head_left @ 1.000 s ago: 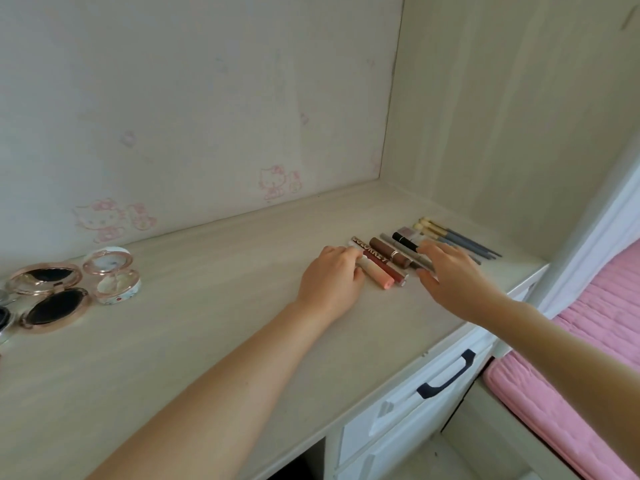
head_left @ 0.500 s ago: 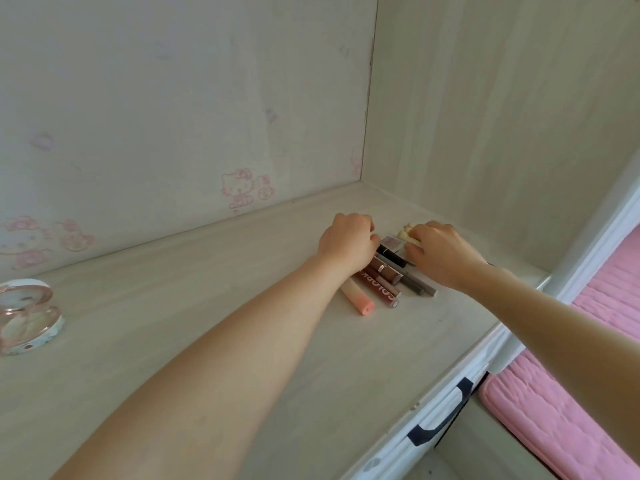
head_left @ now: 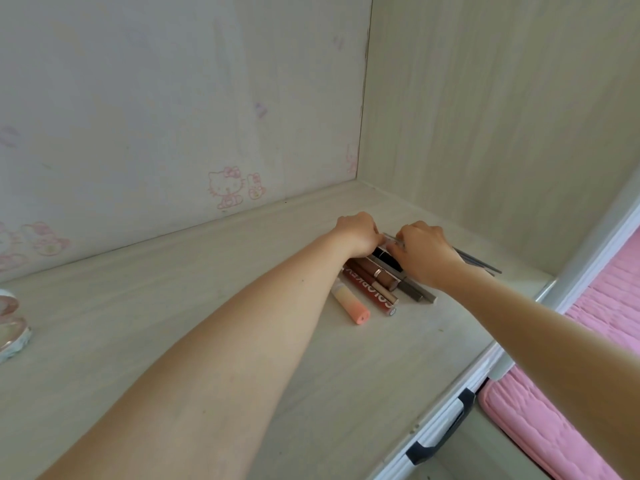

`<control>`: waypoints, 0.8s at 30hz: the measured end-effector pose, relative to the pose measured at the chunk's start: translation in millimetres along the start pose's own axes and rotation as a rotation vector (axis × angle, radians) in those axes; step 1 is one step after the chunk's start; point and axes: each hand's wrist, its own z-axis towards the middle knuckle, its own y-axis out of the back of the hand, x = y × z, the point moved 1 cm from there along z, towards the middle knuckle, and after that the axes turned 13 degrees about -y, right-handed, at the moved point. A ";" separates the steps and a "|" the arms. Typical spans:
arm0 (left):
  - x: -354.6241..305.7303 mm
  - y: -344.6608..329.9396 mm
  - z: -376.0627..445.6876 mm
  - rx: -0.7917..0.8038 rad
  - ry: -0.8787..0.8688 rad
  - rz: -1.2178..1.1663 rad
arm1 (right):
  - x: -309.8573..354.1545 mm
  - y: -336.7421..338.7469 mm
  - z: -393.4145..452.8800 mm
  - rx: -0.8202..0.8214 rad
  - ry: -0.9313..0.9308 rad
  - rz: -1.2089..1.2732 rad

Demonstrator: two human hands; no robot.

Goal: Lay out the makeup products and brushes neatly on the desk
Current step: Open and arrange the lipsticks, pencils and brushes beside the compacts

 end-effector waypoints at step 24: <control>-13.9 44.8 -67.2 -0.331 -0.150 -0.406 | 30.0 51.8 -49.2 -0.158 0.019 0.652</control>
